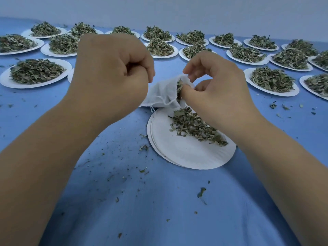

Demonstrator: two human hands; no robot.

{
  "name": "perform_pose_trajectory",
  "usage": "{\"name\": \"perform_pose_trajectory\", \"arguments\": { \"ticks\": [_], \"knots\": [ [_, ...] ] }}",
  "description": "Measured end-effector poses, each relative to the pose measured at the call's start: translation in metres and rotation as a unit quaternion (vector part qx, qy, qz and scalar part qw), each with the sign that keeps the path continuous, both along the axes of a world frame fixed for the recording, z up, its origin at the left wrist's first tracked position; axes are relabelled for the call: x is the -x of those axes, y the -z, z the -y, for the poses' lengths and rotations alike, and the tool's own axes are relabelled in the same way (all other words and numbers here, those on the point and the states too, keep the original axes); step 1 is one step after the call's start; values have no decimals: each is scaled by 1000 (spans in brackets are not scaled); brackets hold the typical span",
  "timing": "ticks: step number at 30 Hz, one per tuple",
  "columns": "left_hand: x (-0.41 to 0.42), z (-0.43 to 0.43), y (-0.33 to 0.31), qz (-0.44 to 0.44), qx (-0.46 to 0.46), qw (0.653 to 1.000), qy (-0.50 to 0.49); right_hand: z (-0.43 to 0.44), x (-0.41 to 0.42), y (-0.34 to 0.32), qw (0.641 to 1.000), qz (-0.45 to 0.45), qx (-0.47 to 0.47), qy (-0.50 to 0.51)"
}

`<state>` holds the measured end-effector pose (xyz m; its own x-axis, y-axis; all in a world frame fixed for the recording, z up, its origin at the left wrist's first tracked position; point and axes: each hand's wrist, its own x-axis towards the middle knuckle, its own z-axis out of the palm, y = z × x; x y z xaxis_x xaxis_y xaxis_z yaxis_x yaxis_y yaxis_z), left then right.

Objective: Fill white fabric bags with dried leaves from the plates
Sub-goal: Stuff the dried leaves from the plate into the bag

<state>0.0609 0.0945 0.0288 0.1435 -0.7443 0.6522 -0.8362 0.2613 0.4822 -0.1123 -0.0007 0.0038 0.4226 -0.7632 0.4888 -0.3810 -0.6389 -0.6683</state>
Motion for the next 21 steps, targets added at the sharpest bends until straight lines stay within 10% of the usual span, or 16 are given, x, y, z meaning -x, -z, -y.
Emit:
{"name": "perform_pose_trajectory", "arguments": {
  "ticks": [21],
  "knots": [
    [-16,34,34,46,-189,975,104,-7,-4,-5,976,106,-106,-156]
  ]
}}
